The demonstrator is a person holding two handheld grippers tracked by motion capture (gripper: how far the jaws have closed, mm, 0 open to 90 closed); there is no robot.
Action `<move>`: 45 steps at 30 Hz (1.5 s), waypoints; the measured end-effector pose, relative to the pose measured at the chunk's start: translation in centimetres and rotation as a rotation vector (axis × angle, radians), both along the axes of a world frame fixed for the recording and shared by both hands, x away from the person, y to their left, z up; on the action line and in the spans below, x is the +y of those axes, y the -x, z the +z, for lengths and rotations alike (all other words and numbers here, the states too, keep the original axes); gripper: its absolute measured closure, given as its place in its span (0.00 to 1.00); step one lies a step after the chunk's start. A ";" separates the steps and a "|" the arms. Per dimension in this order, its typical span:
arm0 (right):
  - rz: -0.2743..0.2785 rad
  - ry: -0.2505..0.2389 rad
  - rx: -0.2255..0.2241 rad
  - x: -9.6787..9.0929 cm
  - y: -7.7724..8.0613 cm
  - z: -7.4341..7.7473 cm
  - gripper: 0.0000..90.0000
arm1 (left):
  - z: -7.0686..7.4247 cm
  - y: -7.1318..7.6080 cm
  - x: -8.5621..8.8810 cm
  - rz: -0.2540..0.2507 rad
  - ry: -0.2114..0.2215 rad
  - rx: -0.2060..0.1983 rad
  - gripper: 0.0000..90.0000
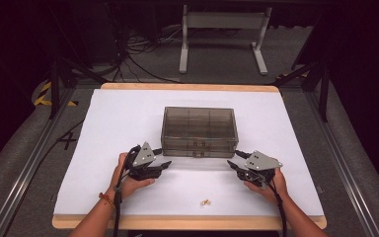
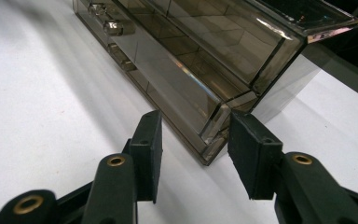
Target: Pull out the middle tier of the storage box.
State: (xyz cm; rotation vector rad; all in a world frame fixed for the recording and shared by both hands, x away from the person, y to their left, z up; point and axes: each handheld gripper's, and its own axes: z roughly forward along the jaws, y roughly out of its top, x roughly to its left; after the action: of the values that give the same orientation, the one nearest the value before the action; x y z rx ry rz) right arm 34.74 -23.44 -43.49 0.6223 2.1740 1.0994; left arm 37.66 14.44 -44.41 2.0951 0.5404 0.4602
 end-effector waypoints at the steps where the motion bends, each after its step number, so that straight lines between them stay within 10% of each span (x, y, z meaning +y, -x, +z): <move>1: 0.000 -0.003 0.001 0.0 0.0 0.0 0.63 | 0.0 0.0 0.0 -0.001 0.002 0.002 0.53; 45: 0.144 -0.088 0.108 -2.1 0.1 1.4 0.95 | 0.7 0.7 1.9 -0.062 -0.002 -0.006 0.93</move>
State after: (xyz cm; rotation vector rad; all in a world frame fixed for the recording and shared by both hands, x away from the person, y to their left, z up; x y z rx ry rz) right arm 34.68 -25.50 -42.14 0.5829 2.3025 1.2695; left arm 36.94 16.34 -43.75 2.1059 0.4702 0.4309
